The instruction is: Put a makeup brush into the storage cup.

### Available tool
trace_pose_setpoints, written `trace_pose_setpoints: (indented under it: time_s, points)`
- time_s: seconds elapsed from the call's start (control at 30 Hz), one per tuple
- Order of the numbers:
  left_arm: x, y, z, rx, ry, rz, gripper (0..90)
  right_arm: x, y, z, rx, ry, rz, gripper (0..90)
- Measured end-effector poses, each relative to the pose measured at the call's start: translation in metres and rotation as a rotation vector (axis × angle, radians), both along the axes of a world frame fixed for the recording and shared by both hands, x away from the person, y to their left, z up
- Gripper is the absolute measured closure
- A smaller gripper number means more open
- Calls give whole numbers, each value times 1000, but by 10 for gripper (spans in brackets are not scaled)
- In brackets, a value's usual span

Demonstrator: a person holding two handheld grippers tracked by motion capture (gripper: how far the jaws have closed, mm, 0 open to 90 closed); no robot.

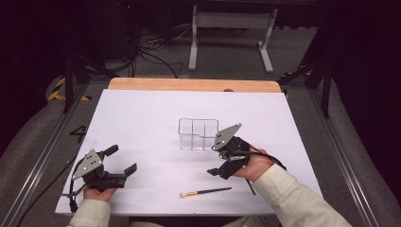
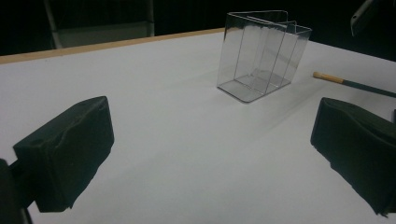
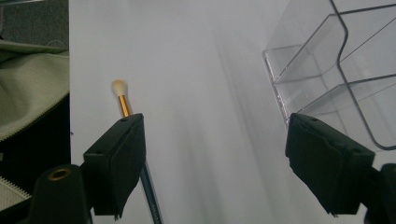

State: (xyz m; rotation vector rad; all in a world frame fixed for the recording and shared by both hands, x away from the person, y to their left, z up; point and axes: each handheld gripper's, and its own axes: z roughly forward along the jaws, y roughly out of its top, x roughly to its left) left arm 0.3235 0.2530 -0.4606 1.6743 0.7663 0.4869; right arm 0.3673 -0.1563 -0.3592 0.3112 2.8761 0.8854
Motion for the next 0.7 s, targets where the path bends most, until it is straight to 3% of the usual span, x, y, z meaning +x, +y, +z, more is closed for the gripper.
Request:
trace_pose_setpoints:
  time_s: [0.7]
  points:
    - [-1,0,0,4,3,0,1,-5,17,-21,-142,44,54,249]
